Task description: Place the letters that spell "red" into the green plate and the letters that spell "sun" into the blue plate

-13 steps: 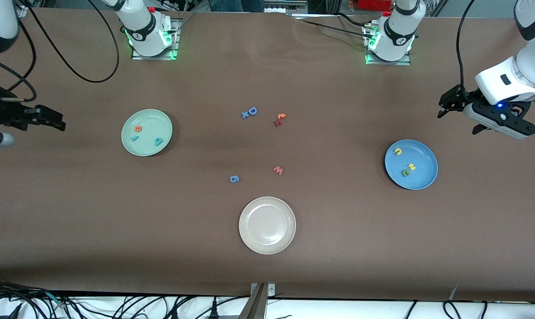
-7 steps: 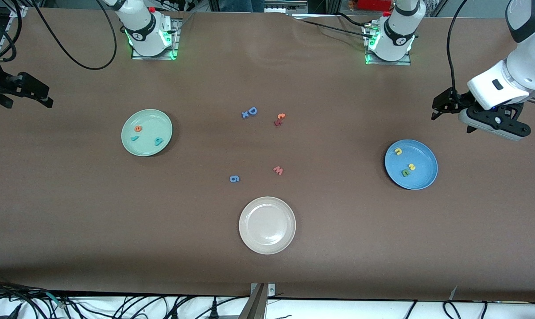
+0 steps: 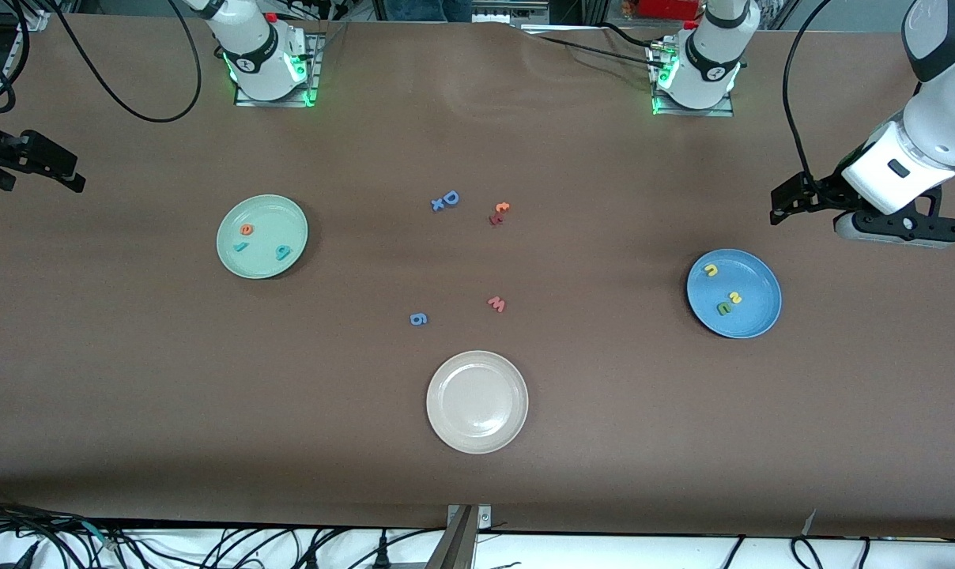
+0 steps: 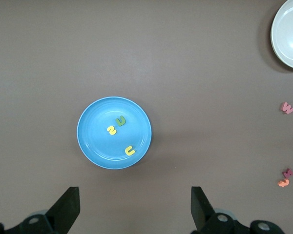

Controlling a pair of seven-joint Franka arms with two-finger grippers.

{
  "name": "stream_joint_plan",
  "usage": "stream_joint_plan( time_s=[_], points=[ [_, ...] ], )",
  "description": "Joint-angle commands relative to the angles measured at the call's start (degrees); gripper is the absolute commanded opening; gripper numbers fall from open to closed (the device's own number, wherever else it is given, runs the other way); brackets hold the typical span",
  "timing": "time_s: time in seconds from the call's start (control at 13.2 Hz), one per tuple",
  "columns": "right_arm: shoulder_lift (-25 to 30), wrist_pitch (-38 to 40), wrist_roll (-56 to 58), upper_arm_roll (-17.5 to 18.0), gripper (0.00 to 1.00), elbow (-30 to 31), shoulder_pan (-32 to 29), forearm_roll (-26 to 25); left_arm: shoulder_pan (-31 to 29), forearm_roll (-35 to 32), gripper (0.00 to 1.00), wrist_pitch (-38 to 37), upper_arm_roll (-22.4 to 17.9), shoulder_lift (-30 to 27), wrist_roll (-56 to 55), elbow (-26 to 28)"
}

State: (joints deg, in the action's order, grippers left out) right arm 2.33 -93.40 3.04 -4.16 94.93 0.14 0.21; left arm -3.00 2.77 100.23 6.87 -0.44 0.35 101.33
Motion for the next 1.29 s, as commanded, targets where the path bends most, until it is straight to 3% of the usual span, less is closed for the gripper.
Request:
stream_joint_plan(
  time_s=[0.0,0.3,0.61,1.22],
  points=[
    [-1.4,-0.2,0.4,-0.8,1.00,-0.4,0.4,1.0,-0.9,-0.8,1.00,-2.6,1.0,2.3,-0.9,-4.6],
    [-2.9,-0.3,0.5,-0.8,1.00,-2.6,0.2,1.4,-1.3,-0.7,1.00,-3.5,0.6,2.0,-0.7,-5.3],
    [-2.9,0.1,0.7,-0.7,1.00,-2.6,0.3,1.3,-2.0,2.1,1.00,-9.8,0.3,2.1,-0.7,-9.9],
    [-2.7,0.9,0.7,-0.7,1.00,-2.6,0.4,1.2,-2.6,2.3,1.00,-11.9,0.3,2.0,-0.6,-13.4]
  ],
)
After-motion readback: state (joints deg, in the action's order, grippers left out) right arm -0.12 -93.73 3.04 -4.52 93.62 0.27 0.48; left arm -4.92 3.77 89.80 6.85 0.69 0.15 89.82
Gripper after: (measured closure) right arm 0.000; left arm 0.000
